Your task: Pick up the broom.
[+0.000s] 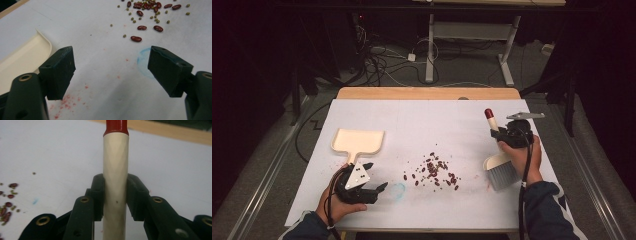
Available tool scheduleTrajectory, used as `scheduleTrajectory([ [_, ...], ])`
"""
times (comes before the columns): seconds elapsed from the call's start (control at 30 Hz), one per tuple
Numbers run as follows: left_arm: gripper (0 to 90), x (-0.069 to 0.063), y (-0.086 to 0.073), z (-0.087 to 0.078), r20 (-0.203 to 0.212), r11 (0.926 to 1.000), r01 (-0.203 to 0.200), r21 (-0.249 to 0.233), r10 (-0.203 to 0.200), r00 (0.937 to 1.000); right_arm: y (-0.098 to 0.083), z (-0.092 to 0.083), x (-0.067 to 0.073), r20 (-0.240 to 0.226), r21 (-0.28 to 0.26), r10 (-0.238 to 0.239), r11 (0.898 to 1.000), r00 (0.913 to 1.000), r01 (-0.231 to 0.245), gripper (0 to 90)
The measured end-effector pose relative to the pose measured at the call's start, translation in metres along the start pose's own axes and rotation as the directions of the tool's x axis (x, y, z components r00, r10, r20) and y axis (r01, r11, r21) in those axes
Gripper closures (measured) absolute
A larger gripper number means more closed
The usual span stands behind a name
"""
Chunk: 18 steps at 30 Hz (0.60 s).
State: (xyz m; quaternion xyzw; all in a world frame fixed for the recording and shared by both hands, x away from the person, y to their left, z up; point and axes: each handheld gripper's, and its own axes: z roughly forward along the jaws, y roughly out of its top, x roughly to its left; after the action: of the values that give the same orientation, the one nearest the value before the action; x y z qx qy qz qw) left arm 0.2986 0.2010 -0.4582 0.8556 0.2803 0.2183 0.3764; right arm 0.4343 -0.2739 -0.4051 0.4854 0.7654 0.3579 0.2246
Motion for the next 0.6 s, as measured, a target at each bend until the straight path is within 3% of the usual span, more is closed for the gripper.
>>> scheduleTrajectory([
  [0.13,21.1,-0.005,0.012,0.001,0.036,0.9996,0.021,-0.021,-0.020,0.9991,-0.007,-0.026,0.005,-0.020,-0.106,-0.018,0.994,0.9996,0.016,70.8],
  [0.17,21.3,-0.005,0.012,0.001,0.036,0.9996,0.021,-0.021,-0.020,0.9991,-0.007,-0.026,0.005,-0.020,-0.106,-0.018,0.994,0.9996,0.016,70.8],
  [0.2,21.6,-0.007,0.017,0.002,0.051,0.9991,0.026,-0.032,-0.024,0.9984,-0.011,-0.037,0.008,-0.034,-0.145,-0.025,0.989,0.9991,0.020,70.8],
  [0.27,22.0,-0.014,0.029,0.005,0.086,0.9983,0.029,-0.052,-0.024,0.9960,-0.011,-0.041,0.010,-0.036,-0.159,-0.030,0.987,0.9989,0.024,70.8],
  [0.3,22.7,-0.020,0.039,0.008,0.112,0.9972,0.031,-0.068,-0.023,0.9935,-0.012,-0.051,0.013,-0.043,-0.192,-0.047,0.981,0.9980,0.038,70.8],
  [0.33,23.0,-0.020,0.039,0.008,0.112,0.9972,0.031,-0.068,-0.023,0.9935,-0.012,-0.051,0.013,-0.043,-0.192,-0.047,0.981,0.9980,0.038,70.8],
  [0.47,23.5,-0.040,0.069,0.018,0.190,0.9928,0.018,-0.119,0.005,0.9818,-0.009,-0.077,0.025,-0.071,-0.276,-0.064,0.960,0.9955,0.042,70.8],
  [0.53,23.7,-0.052,0.086,0.023,0.232,0.9882,0.012,-0.152,0.024,0.9723,-0.007,-0.082,0.029,-0.066,-0.293,-0.071,0.955,0.9953,0.048,70.8],
  [0.57,23.7,-0.060,0.096,0.026,0.261,0.9847,0.009,-0.174,0.037,0.9647,-0.005,-0.090,0.041,-0.056,-0.330,-0.088,0.942,0.9946,0.064,70.8],
  [0.6,23.7,-0.065,0.103,0.028,0.272,0.9824,0.009,-0.187,0.043,0.9613,-0.005,-0.092,0.045,-0.053,-0.339,-0.098,0.938,0.9938,0.074,70.8],
])
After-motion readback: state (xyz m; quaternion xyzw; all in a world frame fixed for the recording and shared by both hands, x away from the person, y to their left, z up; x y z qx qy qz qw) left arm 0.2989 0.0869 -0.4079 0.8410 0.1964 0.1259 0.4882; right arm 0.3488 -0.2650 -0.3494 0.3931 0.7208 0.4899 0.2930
